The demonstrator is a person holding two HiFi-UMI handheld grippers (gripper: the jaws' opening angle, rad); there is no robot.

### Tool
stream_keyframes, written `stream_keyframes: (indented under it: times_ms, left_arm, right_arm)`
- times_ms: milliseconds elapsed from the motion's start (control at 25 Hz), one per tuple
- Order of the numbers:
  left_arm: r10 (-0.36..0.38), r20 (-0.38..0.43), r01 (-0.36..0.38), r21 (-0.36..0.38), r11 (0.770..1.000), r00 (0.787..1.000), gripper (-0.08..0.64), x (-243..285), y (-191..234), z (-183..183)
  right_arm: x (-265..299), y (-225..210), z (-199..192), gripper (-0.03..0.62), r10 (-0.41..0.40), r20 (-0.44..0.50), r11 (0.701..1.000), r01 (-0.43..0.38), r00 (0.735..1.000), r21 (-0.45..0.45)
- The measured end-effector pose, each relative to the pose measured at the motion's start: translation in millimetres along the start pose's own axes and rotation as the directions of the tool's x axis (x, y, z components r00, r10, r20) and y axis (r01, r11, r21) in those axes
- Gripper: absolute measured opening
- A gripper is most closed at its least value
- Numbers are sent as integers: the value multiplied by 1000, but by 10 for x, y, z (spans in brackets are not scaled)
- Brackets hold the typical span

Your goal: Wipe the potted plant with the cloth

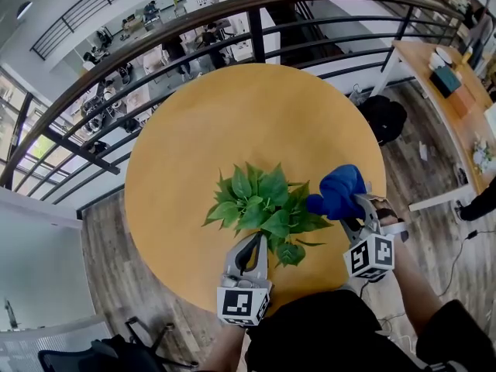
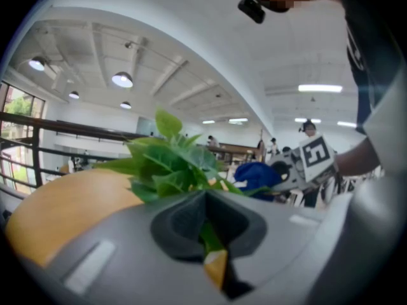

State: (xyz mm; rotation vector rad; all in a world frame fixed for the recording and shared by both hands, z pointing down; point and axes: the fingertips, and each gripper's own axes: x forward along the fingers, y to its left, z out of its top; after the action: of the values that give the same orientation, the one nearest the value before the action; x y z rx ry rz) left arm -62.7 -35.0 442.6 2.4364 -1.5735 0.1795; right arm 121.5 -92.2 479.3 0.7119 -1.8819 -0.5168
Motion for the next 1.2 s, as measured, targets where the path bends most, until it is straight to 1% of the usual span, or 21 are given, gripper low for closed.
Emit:
stream_keyframes:
  times_ms: [160,240,280,360,440,520,600,680,760,920,1000,1080,1200]
  left_arm:
    - [-8,7,8,-4,1000,1000,3,18,-23,-4]
    - [-13,10,13,-3,1000,1000,3,18,-36,5]
    - [-14,10,14,-2,1000,1000,3,12,-37,11]
    - [-12,12,12,0,1000,1000,3,-5,-33,21]
    - [-8,12,8,2,1000,1000,3,-21,-18,32]
    - [-2,12,2,1,1000,1000,3,-36,-2,22]
    - [3,12,-3,-1,1000,1000,3,-42,11,9]
    - [4,13,-4,1,1000,1000,3,-43,11,19]
    - [2,14,-2,5,1000,1000,3,-42,0,34]
    - [1,20,-1,-2,1000,1000,3,-34,2,29]
    - [1,23,-1,-7,1000,1000,3,-22,15,25]
    - [0,25,1,-9,1000,1000,3,-18,19,29]
    - [-5,25,5,-10,1000,1000,3,-25,8,38]
  right_arm:
    - [-19,19,-328,152,-17,-83,1000,17,996,-1]
    - [-64,-82,-451,152,-51,-111,998,54,992,30]
    - [-103,-163,-463,152,-72,-109,995,78,991,55]
    - [-210,-353,-364,152,-118,-69,986,125,991,112]
    - [-300,-492,-135,152,-150,3,978,148,989,149]
    - [-303,-477,122,152,-145,68,981,134,987,137]
    - [-204,-328,290,152,-108,88,992,101,990,80]
    - [-66,-135,308,152,-67,61,998,66,996,12]
    - [26,13,204,152,-40,13,999,40,999,-28]
    - [77,131,-164,152,-13,-84,1000,10,996,-27]
    - [75,112,-381,152,-20,-135,1000,17,991,-20]
    - [31,26,-552,152,-41,-169,999,43,985,8]
    - [-106,-239,-590,152,-106,-163,991,118,981,69]
